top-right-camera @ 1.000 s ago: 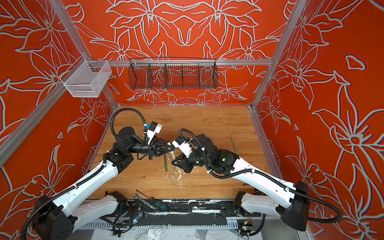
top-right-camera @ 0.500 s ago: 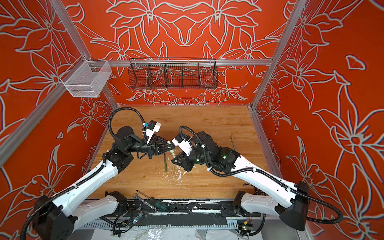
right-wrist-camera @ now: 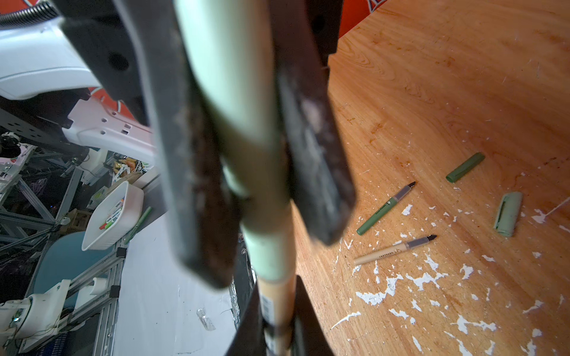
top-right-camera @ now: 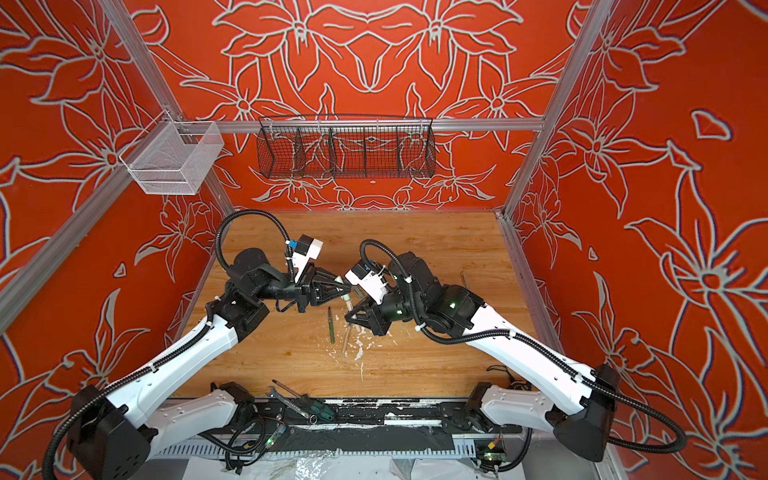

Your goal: Insert the pens into the pen caps

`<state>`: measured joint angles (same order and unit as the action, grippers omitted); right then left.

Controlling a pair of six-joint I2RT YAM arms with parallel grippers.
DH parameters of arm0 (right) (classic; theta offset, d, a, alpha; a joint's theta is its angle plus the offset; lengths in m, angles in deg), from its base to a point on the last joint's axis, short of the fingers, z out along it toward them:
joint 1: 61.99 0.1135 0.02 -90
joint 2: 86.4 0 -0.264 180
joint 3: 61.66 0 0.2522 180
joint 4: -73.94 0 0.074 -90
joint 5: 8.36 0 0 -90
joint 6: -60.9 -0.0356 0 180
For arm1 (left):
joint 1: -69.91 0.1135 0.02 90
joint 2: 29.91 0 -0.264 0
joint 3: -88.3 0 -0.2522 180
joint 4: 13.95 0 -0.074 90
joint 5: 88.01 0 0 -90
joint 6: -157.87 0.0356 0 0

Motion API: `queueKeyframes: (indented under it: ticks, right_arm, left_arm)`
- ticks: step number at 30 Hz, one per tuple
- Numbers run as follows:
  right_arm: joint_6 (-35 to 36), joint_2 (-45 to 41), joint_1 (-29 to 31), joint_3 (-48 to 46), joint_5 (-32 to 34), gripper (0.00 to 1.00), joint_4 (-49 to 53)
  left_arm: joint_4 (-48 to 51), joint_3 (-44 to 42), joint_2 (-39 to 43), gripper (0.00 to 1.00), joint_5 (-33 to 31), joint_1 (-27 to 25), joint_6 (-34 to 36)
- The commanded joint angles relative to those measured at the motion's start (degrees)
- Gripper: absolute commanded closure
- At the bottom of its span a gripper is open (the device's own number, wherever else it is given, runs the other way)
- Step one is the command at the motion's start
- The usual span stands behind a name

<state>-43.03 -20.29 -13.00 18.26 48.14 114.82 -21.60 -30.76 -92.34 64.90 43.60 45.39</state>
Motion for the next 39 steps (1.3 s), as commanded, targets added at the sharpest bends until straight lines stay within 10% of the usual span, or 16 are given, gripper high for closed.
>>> queueKeyframes:
  ticks: [1, 39]
  right_arm:
    - [-1.84, -1.42, -2.56, 11.02, -0.61, 1.00, -23.95]
    - [-1.63, -2.22, -4.78, 8.56, -4.34, 1.00, -20.14]
  left_arm:
    - [12.80, -3.76, -1.91, 1.00, 9.68, -3.68, 6.04]
    - [12.94, -2.97, -1.96, 0.93, 11.36, -4.77, 5.52]
